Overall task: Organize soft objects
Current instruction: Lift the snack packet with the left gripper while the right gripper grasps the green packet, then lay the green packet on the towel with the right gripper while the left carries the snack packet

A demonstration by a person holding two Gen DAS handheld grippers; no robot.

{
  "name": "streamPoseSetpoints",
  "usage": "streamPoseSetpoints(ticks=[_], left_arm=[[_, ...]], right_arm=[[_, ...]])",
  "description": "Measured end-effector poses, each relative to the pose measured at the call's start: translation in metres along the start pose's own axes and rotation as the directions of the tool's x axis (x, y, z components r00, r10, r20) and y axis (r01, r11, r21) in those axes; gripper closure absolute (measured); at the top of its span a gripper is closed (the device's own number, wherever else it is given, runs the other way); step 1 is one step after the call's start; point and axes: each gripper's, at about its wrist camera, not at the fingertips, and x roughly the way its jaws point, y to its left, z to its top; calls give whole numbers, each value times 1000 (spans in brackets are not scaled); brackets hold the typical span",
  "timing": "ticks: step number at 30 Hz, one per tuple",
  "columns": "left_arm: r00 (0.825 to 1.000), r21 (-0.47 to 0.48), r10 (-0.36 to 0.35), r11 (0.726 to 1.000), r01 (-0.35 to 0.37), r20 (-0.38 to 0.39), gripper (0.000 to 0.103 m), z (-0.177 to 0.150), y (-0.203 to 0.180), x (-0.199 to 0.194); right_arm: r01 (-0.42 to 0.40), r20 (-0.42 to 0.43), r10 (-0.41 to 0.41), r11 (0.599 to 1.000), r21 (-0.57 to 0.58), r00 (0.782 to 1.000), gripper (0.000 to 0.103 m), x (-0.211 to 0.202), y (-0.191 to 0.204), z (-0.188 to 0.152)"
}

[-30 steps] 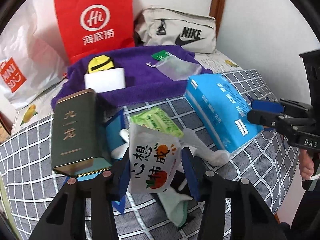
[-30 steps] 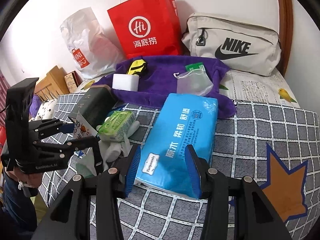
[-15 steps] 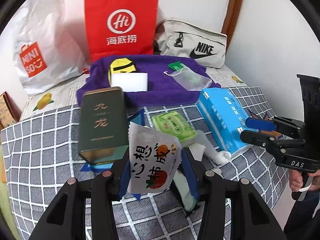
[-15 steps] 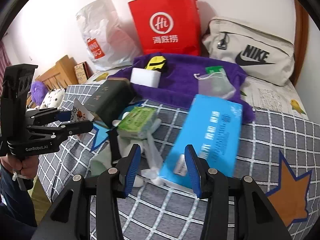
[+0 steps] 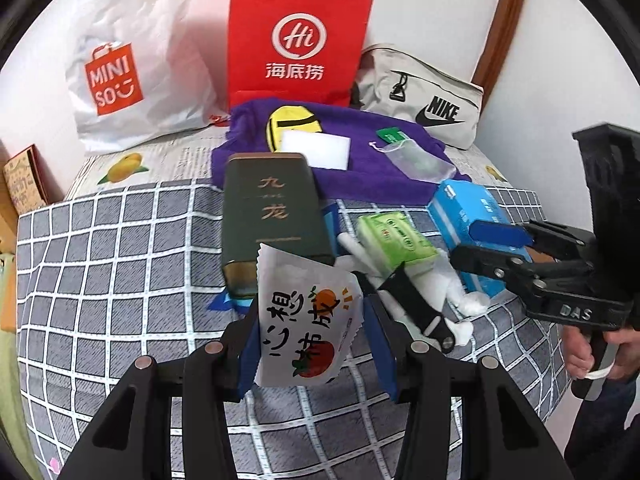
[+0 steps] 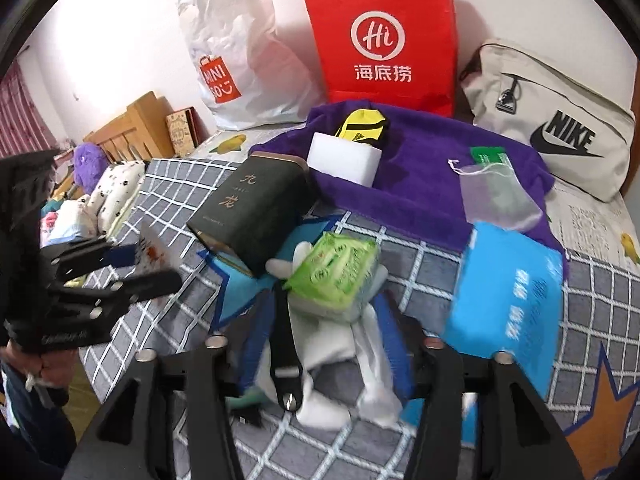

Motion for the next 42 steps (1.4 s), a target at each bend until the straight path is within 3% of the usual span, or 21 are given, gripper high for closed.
streamPoseSetpoints(ticks=[6, 12, 22, 27, 35, 42], left_arm=[[999, -22, 32, 999, -32, -7, 57, -3, 16, 3], [1000, -39, 19, 999, -19, -9, 57, -4, 27, 5], [1000, -65, 3, 998, -5, -23, 57, -5, 37, 15], [1000, -76, 4, 997, -6, -26, 57, -3, 39, 18], [1000, -104, -7, 995, 7, -6, 57, 3, 38, 9], [1000, -99, -12, 995, 14, 20, 57, 12, 27, -5]], right_arm=[[37, -41, -36, 999, 30, 999, 44, 32, 6, 14], [78, -85, -72, 994, 74, 994, 44, 56, 5, 19], [135, -144, -130, 990, 30, 981, 41, 84, 11, 19], [99, -110, -94, 994, 40, 990, 48, 73, 4, 21], [21, -17, -19, 996, 83, 1000, 48, 31, -7, 31], [19, 24, -21, 995, 99, 999, 48, 0, -18, 31]])
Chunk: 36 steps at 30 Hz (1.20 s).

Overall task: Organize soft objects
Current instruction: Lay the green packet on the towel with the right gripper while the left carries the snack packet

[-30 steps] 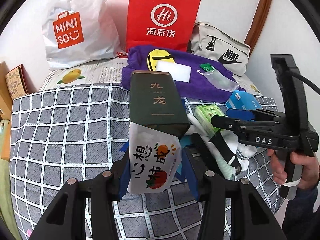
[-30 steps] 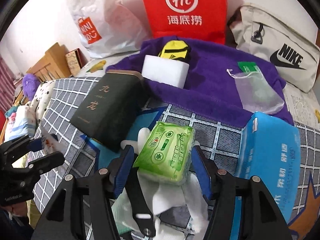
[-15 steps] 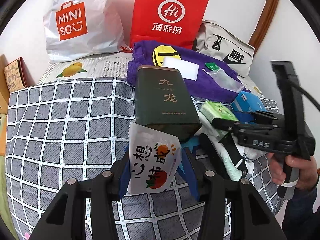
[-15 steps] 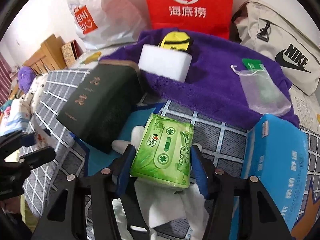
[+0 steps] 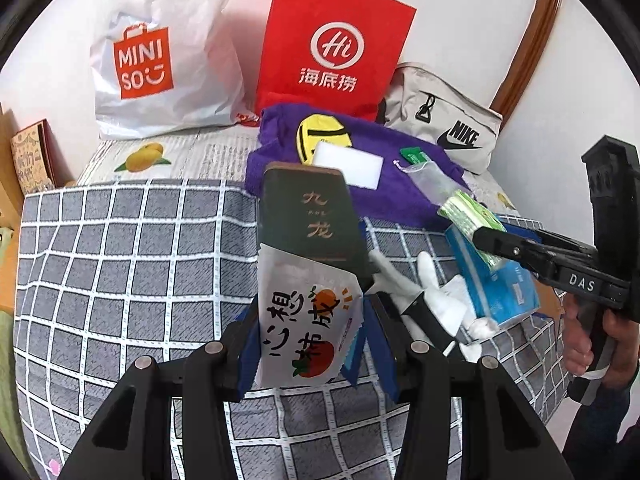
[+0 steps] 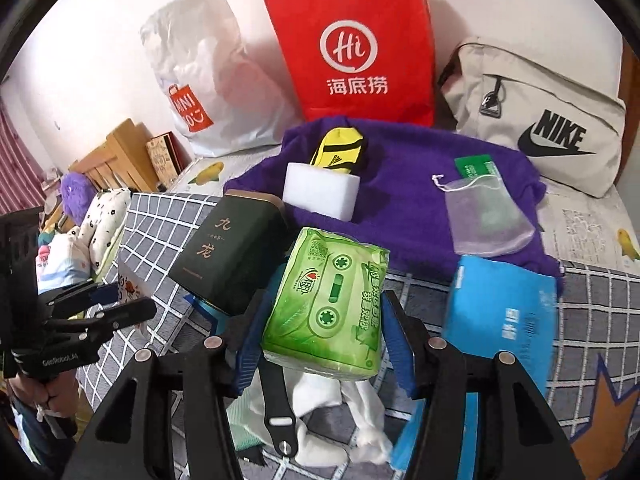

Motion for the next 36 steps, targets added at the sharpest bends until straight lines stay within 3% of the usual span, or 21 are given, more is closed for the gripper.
streamPoseSetpoints(ticks=[12, 23, 36], left_arm=[[999, 47, -5, 999, 3, 39, 57, 27, -31, -14], [998, 47, -18, 999, 15, 55, 57, 61, -47, -1], [998, 60, -33, 998, 30, 45, 57, 111, -50, 29]], right_arm=[[10, 29, -10, 1000, 5, 1000, 48, -31, -21, -2], [32, 55, -31, 999, -23, 998, 48, -46, -40, 17], [46, 71, -44, 998, -30, 997, 48, -24, -71, 57]])
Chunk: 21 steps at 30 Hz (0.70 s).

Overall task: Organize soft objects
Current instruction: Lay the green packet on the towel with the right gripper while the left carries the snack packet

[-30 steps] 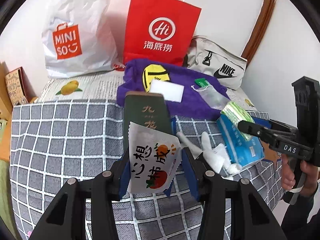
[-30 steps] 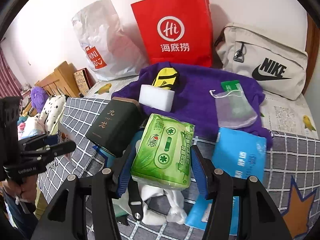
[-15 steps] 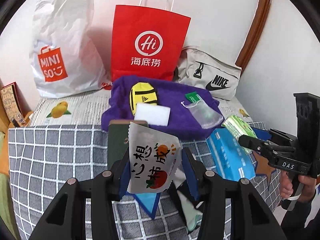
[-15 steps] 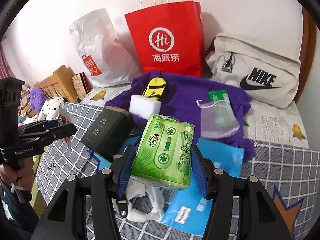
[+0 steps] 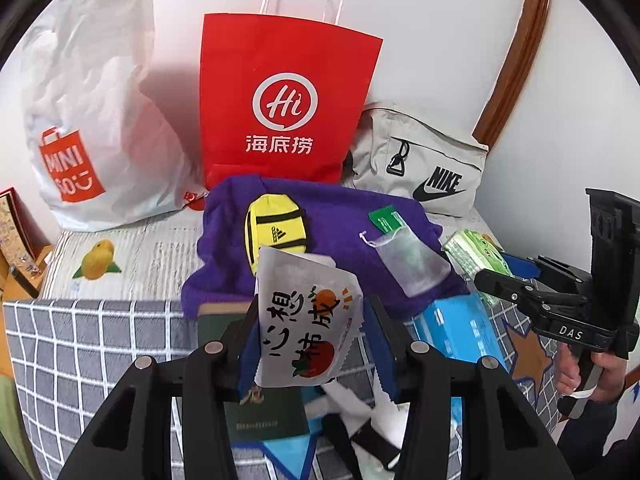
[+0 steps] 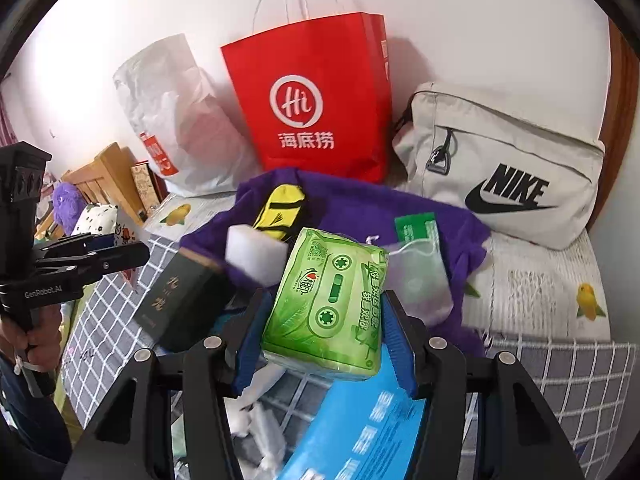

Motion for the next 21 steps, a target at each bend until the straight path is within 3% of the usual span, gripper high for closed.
streamPoseSetpoints(ticks=[9, 21], left_arm=[[1000, -9, 0, 1000, 0, -14, 57, 29, 8, 30], [999, -15, 1, 1000, -2, -43, 57, 51, 22, 63]], right_arm=[[9, -2, -9, 1000, 4, 1000, 48, 36, -23, 27], [-19, -127, 21, 1000, 12, 992, 48, 112, -30, 30]])
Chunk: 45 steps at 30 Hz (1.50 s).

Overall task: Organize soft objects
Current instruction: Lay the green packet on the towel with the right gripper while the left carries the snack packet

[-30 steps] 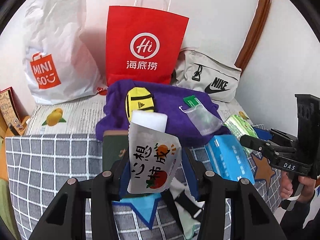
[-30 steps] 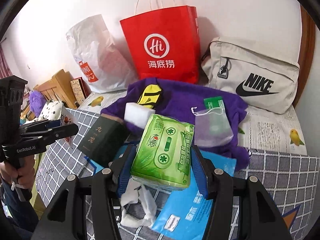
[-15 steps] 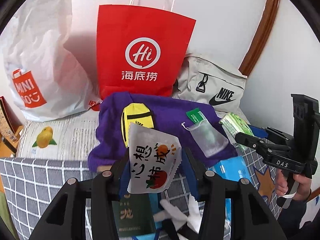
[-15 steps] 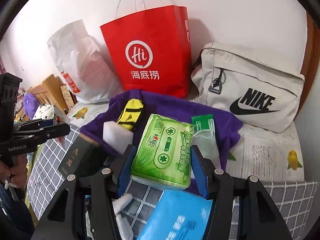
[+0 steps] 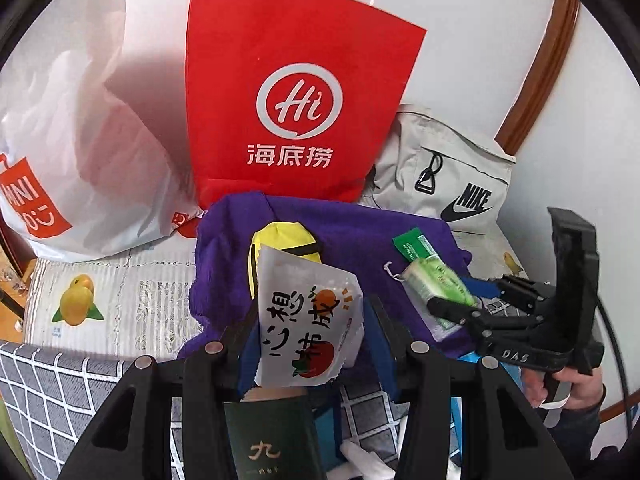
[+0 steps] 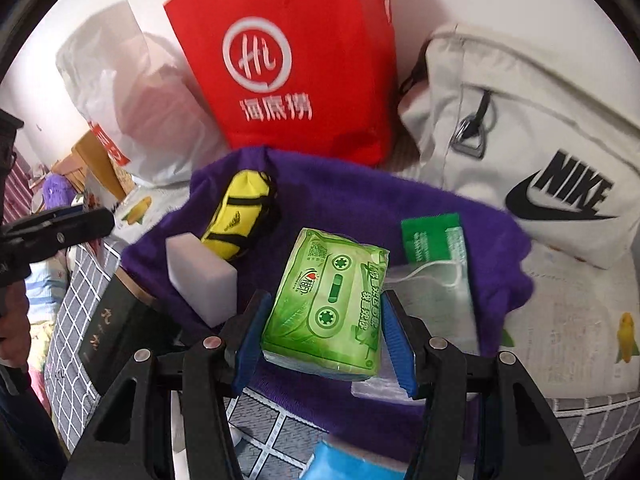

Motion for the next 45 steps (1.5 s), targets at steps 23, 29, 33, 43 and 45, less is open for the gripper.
streamPoseSetpoints(ticks=[23, 29, 33, 43, 45], left_arm=[[999, 21, -22, 1000, 23, -42, 57, 7, 1, 30], [999, 45, -28, 999, 30, -47, 57, 9, -12, 28], [997, 62, -36, 997, 41, -75, 57, 11, -23, 37], [989, 105, -43, 993, 58, -145, 57, 24, -48, 74], [987, 116, -35, 992, 53, -155, 57, 27, -51, 82]], right_arm=[[24, -98, -21, 999, 33, 995, 30, 38, -8, 3], [22, -65, -19, 999, 46, 998, 30, 20, -11, 3], [46, -33, -45, 998, 32, 998, 30, 2, -13, -1], [108, 25, -110, 992, 61, 994, 30, -31, -38, -18], [111, 32, -113, 992, 67, 993, 30, -34, -40, -19]])
